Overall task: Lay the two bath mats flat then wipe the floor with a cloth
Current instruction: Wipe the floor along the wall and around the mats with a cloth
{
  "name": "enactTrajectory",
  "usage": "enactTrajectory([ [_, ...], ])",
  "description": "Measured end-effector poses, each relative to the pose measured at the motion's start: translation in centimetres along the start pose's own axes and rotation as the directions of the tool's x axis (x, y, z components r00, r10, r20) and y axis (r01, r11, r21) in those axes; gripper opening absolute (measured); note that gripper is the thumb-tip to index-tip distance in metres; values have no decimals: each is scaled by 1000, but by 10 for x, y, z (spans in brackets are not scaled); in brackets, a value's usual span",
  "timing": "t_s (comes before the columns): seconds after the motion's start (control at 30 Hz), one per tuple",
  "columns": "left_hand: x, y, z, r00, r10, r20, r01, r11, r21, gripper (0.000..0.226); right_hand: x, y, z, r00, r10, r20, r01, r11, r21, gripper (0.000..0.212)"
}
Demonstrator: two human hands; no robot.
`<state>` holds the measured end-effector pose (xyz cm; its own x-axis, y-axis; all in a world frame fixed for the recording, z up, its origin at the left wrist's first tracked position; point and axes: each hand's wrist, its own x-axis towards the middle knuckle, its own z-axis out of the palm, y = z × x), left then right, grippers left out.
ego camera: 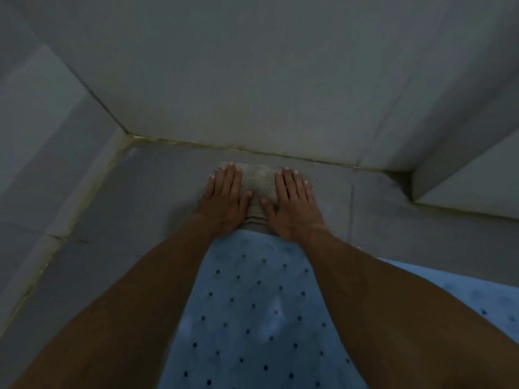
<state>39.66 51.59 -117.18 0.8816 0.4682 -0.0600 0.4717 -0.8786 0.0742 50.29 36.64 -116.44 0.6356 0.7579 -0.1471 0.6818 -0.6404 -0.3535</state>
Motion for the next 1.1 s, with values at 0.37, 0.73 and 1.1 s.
enactTrajectory([
  [0.37, -10, 149, 13, 994, 108, 24, -108, 994, 5, 77, -83, 133, -36, 997, 21, -75, -22, 1000, -9, 87],
  [0.73, -30, 316, 25, 953, 303, -30, -303, 953, 13, 67, -183, 274, -83, 986, 158, -56, -159, 987, -24, 79],
  [1.1, -25, 488, 36, 886, 460, 58, -453, 885, -107, 73, -261, 415, -132, 933, 359, -6, -359, 932, -50, 84],
])
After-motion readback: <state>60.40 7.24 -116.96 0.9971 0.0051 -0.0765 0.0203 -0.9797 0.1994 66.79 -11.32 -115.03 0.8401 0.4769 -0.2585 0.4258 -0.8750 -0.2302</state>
